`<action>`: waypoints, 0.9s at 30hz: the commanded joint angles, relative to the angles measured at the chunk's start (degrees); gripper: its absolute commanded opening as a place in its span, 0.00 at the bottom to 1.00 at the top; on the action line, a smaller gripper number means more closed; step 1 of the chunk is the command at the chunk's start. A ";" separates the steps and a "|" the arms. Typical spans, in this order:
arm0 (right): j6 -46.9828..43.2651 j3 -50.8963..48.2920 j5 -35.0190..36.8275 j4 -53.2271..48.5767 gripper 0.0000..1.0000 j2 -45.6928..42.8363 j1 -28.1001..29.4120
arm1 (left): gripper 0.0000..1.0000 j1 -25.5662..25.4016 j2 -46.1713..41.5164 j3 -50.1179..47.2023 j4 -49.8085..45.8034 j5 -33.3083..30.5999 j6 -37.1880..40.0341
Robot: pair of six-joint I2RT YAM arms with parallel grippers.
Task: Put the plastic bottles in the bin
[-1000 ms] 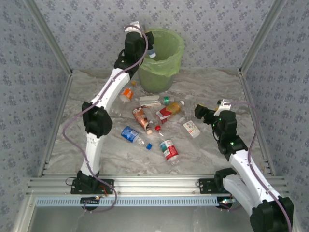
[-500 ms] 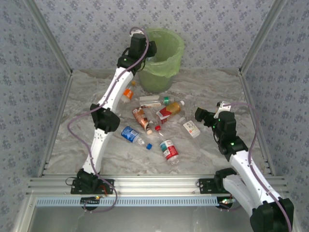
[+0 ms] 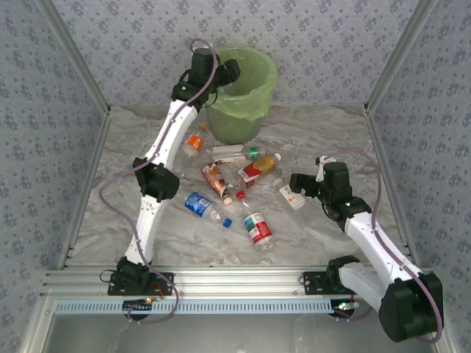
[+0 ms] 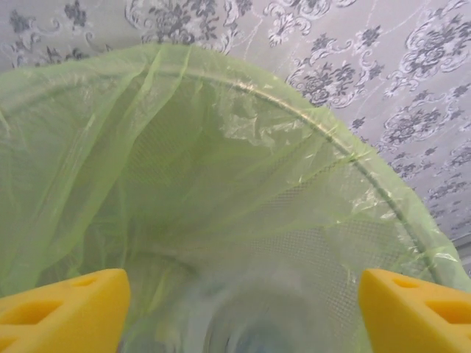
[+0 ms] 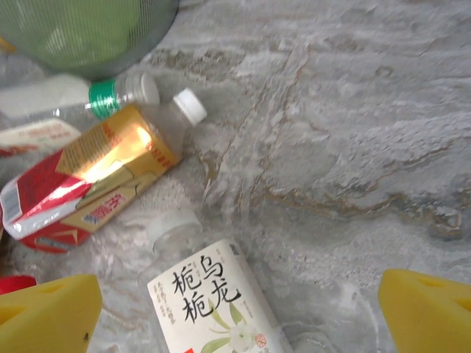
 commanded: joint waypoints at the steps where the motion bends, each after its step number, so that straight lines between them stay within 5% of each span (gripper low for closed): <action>1: -4.80 3.64 -4.61 -6.46 0.99 3.14 0.32 | 0.87 0.94 -6.34 2.16 -0.49 4.33 -1.71; 14: -8.81 8.51 -4.23 -13.41 0.99 13.69 3.50 | 0.99 1.79 -12.59 2.34 -6.91 17.73 -2.38; 27: -13.02 16.04 -3.07 -20.12 0.99 25.88 6.06 | 0.99 1.71 -15.54 1.99 -13.23 21.15 2.17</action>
